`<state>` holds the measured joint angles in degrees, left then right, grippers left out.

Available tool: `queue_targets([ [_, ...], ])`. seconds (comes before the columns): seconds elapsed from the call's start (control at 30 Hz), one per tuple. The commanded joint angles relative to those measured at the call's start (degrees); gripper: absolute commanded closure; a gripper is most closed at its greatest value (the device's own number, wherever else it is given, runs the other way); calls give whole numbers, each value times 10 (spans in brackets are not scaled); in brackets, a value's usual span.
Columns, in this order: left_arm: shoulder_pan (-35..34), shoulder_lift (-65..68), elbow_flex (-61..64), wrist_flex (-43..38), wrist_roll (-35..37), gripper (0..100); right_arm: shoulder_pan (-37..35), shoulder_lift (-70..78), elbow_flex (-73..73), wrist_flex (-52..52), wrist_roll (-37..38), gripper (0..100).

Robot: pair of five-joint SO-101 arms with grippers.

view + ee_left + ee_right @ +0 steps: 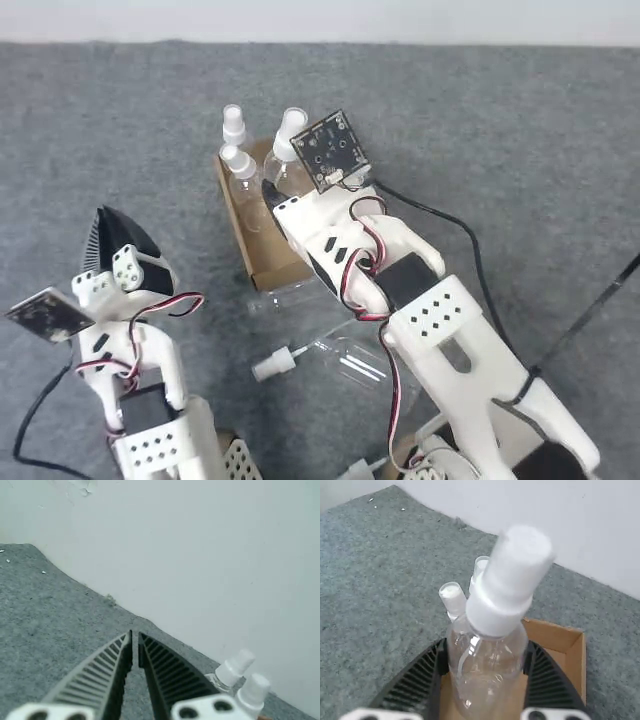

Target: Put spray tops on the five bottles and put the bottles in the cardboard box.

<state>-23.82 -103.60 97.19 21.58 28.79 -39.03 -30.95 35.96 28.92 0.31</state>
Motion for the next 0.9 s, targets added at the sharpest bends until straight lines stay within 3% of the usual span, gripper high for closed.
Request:
queue_targets([
  [0.0, 1, -8, -7, -1, -4, 988, -28, -7, -6, -2, -4, 898],
  [0.27, 0, -8, -7, -1, -4, 988, -53, -6, 25, -8, -4, 897],
  [0.43, 0, -8, -7, -1, -4, 988, -53, -6, 80, -94, -3, 898],
  [0.87, 0, -8, -7, -1, -4, 988, -53, -6, 166, -198, -3, 898],
])
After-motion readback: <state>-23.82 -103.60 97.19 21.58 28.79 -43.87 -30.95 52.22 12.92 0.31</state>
